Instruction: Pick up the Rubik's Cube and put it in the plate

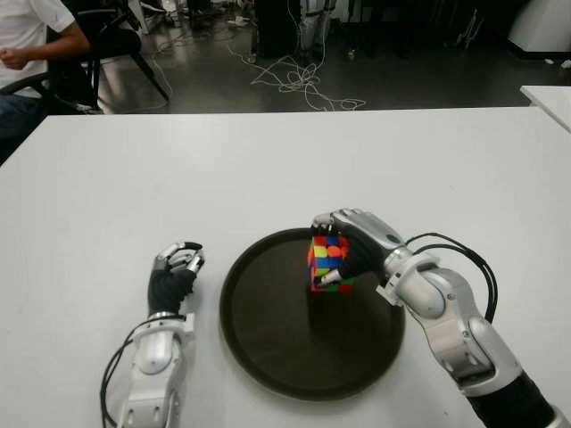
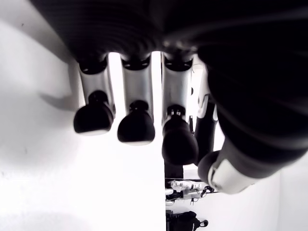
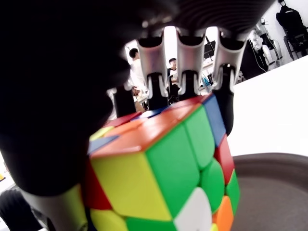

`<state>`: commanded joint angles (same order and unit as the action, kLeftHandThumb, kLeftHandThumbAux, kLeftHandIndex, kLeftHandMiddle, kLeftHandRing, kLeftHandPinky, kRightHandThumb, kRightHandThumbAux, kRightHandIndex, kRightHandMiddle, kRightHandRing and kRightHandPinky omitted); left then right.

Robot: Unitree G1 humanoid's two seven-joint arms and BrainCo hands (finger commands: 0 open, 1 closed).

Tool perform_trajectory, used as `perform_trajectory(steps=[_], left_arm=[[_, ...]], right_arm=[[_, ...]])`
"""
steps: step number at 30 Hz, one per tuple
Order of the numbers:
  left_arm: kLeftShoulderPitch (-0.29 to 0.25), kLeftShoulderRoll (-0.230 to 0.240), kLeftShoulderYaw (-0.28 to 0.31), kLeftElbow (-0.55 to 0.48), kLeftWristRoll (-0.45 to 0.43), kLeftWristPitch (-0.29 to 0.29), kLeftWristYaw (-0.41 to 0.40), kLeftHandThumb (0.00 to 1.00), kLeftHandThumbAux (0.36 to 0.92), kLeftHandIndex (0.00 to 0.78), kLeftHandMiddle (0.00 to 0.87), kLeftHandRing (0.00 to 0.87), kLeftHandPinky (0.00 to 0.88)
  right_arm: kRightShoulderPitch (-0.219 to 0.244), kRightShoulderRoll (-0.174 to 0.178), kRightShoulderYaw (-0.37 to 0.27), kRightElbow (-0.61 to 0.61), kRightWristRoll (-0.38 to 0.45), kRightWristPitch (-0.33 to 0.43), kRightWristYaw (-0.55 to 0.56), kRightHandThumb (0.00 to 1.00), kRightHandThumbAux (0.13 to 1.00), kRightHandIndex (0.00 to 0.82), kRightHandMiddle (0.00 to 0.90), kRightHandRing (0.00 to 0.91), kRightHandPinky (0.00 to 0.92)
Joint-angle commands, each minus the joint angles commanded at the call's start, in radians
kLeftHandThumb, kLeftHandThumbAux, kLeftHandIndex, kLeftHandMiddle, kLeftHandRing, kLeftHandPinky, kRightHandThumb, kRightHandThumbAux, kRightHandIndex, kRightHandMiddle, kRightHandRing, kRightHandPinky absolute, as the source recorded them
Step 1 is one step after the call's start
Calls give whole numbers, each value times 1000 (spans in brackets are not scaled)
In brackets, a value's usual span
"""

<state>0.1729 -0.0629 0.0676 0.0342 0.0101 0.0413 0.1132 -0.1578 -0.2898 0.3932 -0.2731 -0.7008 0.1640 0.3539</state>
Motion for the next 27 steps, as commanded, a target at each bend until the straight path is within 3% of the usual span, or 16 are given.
perform_trajectory(steps=[10, 21, 24, 27], left_arm=[[0, -8, 3, 1, -2, 2, 5, 710, 705, 444, 813, 821, 810], [-2, -12, 8, 5, -12, 2, 6, 710, 705, 444, 811, 821, 812], [-2, -10, 7, 8, -11, -1, 4, 710, 705, 444, 813, 822, 812], [-3, -10, 7, 8, -10, -2, 4, 710, 705, 444, 814, 822, 814]], right_arm=[[2, 8, 1, -3, -15, 4, -16, 2, 936, 660, 778, 787, 770], [12, 44, -7, 26, -15, -29, -141, 0, 928, 645, 769, 778, 767], [14, 51, -14, 42, 13, -67, -171, 0, 921, 547, 734, 755, 744], [13, 54, -21, 55, 44, -100, -180, 0, 894, 374, 634, 720, 703]])
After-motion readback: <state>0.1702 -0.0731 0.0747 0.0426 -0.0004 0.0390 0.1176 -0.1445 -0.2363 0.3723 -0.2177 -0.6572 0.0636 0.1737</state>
